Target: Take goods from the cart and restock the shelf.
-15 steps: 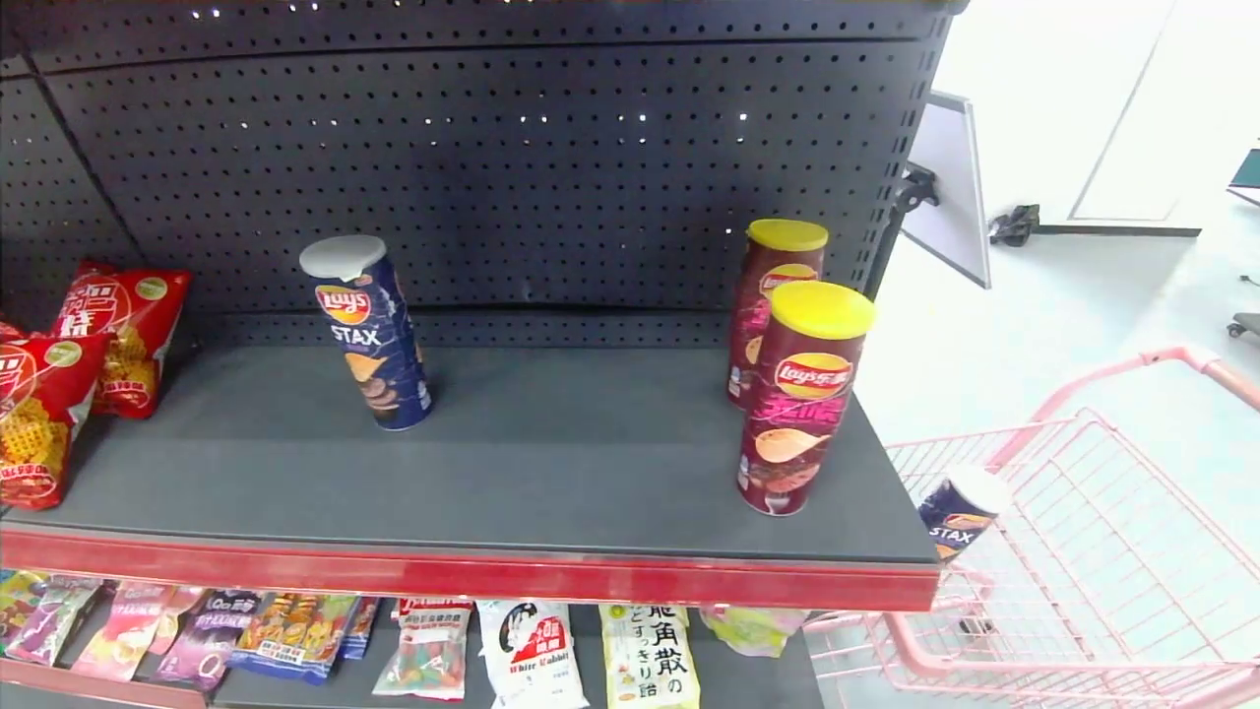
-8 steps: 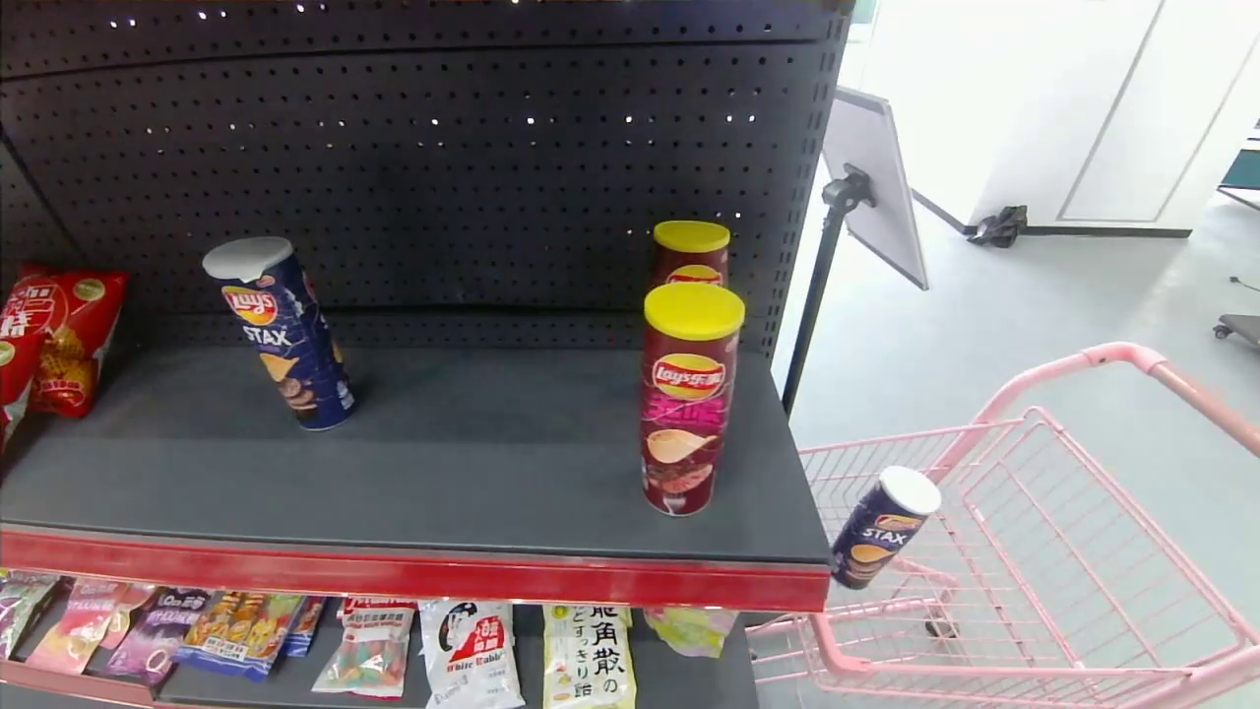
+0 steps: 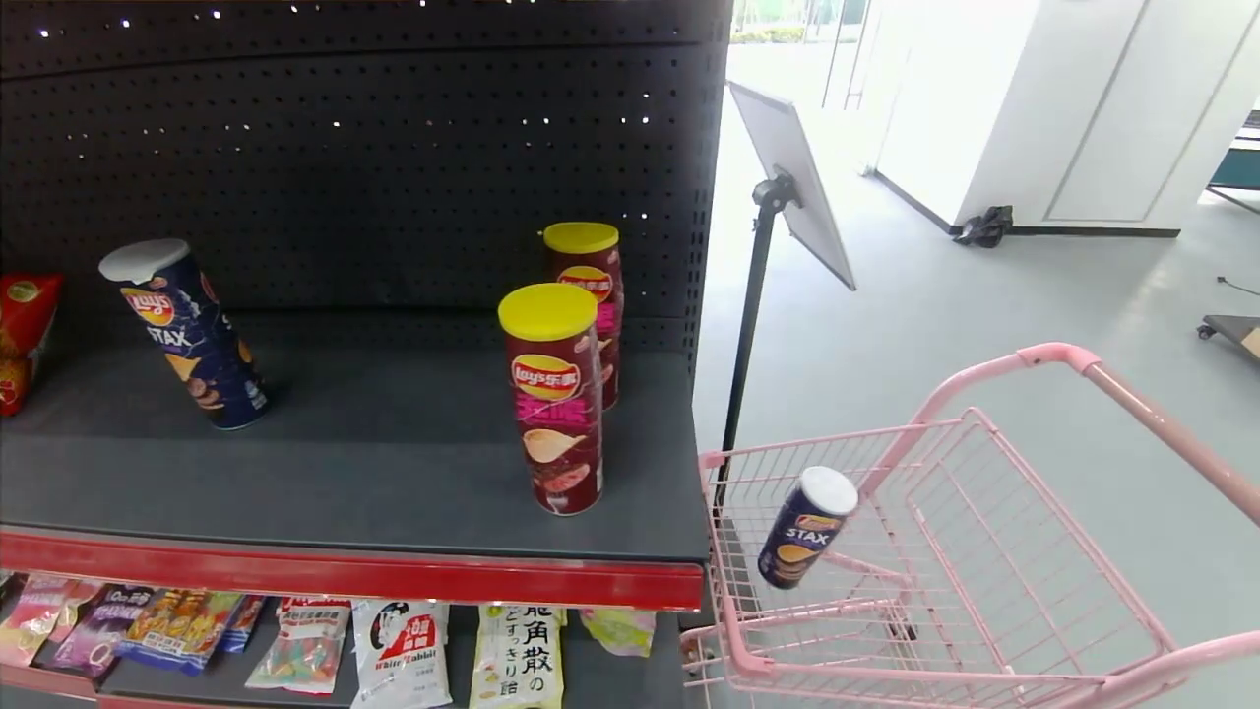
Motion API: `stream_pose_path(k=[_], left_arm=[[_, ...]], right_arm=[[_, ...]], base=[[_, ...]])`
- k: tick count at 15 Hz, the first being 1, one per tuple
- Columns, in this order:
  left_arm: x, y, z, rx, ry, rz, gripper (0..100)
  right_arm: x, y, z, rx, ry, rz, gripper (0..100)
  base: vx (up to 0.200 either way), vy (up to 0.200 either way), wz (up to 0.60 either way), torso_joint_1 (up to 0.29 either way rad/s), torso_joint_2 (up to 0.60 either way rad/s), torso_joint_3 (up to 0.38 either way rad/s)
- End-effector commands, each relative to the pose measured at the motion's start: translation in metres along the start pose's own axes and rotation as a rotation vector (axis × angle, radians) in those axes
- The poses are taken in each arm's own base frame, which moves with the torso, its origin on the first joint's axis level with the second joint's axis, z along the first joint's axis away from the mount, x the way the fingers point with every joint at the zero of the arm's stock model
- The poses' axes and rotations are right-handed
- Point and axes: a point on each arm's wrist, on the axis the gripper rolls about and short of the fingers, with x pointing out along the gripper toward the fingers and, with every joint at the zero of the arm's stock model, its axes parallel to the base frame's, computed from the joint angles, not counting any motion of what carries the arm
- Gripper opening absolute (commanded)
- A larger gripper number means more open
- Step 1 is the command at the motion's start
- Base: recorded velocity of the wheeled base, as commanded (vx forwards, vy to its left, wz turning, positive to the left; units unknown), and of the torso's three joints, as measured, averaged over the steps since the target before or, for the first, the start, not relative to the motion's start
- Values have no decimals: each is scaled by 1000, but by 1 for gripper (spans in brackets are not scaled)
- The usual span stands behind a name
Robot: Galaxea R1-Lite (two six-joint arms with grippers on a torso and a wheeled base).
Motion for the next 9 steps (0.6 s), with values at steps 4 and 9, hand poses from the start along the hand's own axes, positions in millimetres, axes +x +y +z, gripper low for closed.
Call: stream_pose_path(k=[4, 9], left_arm=[[0, 0, 0, -2, 2, 1, 100], [0, 0, 0, -2, 2, 1, 100]], right_arm=[[0, 0, 0, 0, -1, 1, 100], [0, 0, 0, 0, -1, 1, 100]], base=[[0, -100, 0, 0, 2, 2], [0, 0, 0, 0, 0, 0]])
